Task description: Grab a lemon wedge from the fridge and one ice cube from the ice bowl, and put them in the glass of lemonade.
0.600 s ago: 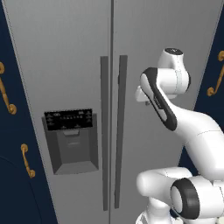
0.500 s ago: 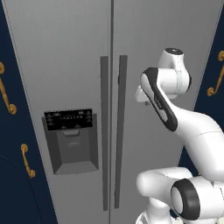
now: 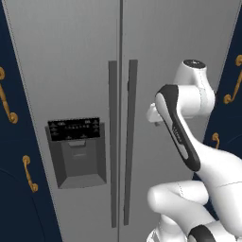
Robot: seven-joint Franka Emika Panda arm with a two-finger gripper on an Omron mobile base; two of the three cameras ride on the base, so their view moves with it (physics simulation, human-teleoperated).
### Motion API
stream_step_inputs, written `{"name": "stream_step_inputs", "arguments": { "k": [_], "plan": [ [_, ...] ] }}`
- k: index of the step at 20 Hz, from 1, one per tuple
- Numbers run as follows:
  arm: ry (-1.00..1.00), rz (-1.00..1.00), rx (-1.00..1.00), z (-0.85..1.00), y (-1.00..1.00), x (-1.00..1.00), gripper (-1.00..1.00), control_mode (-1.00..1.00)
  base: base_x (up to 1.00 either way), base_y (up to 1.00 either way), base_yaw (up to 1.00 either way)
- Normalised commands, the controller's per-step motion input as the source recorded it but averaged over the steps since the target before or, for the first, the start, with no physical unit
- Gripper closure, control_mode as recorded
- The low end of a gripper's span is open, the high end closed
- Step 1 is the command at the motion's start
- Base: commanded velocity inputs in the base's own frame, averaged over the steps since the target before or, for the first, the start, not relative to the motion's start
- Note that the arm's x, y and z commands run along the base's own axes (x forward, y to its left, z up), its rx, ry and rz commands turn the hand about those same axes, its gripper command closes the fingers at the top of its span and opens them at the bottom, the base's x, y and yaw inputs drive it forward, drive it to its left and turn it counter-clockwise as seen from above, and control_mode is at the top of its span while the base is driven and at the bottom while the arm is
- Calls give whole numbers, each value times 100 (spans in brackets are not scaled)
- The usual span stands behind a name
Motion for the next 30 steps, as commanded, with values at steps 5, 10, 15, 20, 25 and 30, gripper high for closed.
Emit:
{"name": "stream_step_inputs", "arguments": {
  "k": [5,10,15,20,25,30],
  "plan": [
    [0,0,0,0,0,-4,-100,100,-8,1,0],
    [0,0,0,0,0,0,-100,100,-77,43,2],
    [0,0,0,0,0,0,-100,100,-42,55,6],
    [0,0,0,0,0,0,-100,100,-29,46,9],
    [0,0,0,0,0,0,-100,100,25,44,54],
    [0,0,0,0,0,0,-100,100,66,23,85]
  ]
}}
